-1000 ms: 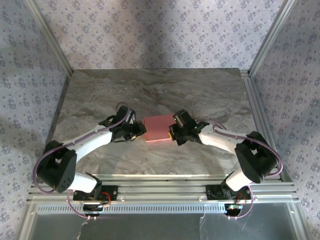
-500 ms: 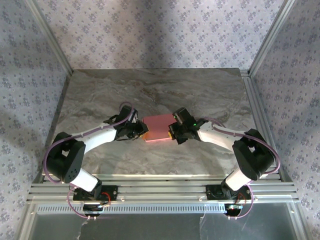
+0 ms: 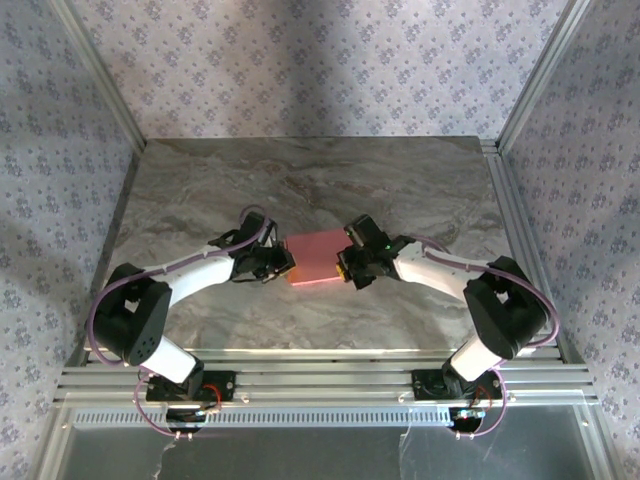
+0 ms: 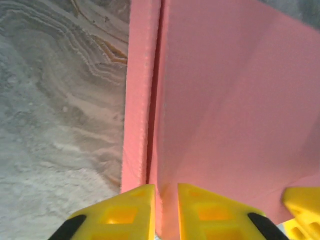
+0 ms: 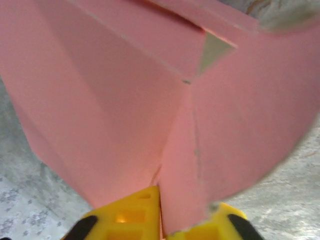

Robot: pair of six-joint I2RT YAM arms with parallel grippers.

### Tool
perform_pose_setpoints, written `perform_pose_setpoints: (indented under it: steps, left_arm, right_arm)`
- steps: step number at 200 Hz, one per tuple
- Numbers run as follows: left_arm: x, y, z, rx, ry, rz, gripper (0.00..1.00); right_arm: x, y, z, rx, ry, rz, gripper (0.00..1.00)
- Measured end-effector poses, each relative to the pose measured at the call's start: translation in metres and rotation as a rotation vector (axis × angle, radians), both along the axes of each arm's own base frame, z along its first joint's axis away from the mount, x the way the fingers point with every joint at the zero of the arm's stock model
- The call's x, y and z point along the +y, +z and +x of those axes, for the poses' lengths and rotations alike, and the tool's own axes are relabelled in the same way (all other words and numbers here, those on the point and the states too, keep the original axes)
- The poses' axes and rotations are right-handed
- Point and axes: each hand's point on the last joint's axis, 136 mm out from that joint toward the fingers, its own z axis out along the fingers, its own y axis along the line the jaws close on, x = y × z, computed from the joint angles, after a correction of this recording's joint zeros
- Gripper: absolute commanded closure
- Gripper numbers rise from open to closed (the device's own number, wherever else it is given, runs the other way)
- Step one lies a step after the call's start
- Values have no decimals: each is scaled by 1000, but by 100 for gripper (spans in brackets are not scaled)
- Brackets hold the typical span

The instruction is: Fold the paper box

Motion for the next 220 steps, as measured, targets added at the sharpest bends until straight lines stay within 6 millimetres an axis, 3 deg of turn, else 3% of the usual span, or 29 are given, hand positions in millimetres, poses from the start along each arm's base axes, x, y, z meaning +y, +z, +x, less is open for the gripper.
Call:
perform_pose_setpoints:
  steps: [12,30,56,94,112,128,149,178,220]
  left_arm:
    - [2,5,1,-10,-15,31,73]
    - [3,19,7,-46,-34,55,73]
    - [8,35,11,-76,-45,86,71]
    - [21,48,8,-68,-34,116,71]
    - [17,57,9,-69,-42,98,69]
    - [14,59,8,-64,-50,84,69]
    - [12,57,6,-51,-56,74,69]
    - [8,44,4,-9,-69,72,69]
    - [-2,16,-1,64,-100,79,70]
  right_arm:
    - [-2,3,-3,15,26,-27,61]
    - [-5,15,-2,22,50,-57,51]
    - [-11,31,-2,14,74,-74,44]
    - [-37,59,-11,-3,100,-118,47]
    - [-56,77,4,-78,123,-151,52]
    - [-72,86,22,-151,149,-189,64]
    - [-82,78,39,-186,246,-253,70]
    - [-67,48,58,-165,436,-297,71]
    - [-59,11,52,-95,596,-325,71]
